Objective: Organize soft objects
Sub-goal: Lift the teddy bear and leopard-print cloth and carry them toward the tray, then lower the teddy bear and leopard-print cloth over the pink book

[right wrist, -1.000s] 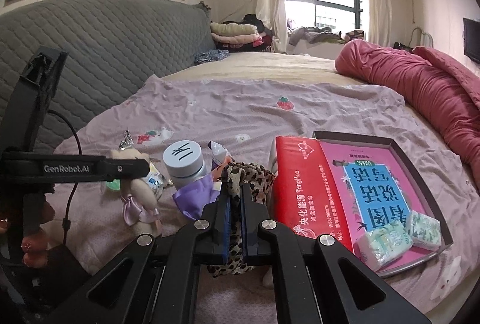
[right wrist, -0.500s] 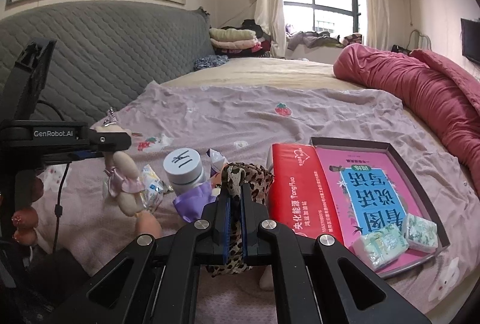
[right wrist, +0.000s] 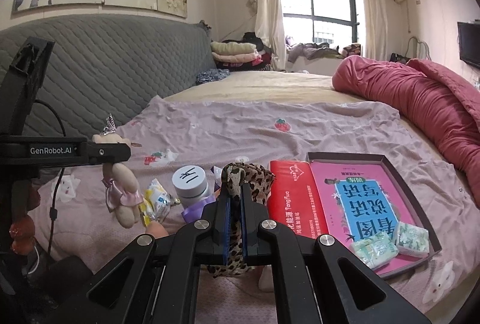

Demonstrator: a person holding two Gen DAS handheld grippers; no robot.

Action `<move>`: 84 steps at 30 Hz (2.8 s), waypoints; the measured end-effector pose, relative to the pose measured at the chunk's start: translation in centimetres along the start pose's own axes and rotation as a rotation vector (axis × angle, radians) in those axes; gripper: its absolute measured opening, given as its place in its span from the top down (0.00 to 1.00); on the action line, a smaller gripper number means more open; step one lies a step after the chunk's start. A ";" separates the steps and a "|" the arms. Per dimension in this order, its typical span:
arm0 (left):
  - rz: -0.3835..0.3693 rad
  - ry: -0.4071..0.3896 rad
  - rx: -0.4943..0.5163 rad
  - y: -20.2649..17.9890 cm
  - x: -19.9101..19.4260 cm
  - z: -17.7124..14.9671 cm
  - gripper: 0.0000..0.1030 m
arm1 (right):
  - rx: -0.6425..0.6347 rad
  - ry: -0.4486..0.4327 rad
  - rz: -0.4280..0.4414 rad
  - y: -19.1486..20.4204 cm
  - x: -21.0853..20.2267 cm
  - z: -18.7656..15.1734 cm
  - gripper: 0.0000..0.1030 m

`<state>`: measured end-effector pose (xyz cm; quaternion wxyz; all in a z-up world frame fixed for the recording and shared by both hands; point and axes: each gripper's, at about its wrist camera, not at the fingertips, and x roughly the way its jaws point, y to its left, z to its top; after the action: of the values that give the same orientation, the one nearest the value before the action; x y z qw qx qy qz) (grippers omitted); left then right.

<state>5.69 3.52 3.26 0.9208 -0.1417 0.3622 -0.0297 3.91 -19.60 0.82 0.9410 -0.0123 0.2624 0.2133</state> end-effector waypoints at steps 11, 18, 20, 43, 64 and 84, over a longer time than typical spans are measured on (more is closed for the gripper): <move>-0.016 0.002 0.085 -4.3 -1.4 -0.4 0.62 | 0.018 -0.031 -0.013 -1.0 -1.8 0.5 0.95; -0.024 -0.002 0.139 -7.2 -2.1 -0.4 0.62 | 0.052 -0.055 -0.022 -2.2 -3.2 1.1 0.95; -0.031 -0.003 0.152 -7.9 -2.3 -0.4 0.62 | 0.061 -0.066 -0.031 -2.6 -3.7 1.4 0.95; -0.097 -0.011 0.261 -13.9 -2.6 -0.4 0.62 | 0.144 -0.143 -0.113 -7.9 -7.7 3.3 0.95; -0.176 0.018 0.330 -19.9 0.1 0.3 0.62 | 0.233 -0.177 -0.204 -15.3 -10.9 3.0 0.95; -0.194 0.193 0.406 -25.5 12.4 -1.0 0.62 | 0.387 -0.127 -0.279 -22.4 -7.2 0.0 0.95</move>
<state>15.37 -23.09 1.66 0.8843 0.0156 0.4199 -0.2036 7.52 -42.76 2.45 0.9608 0.1454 0.2344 0.0273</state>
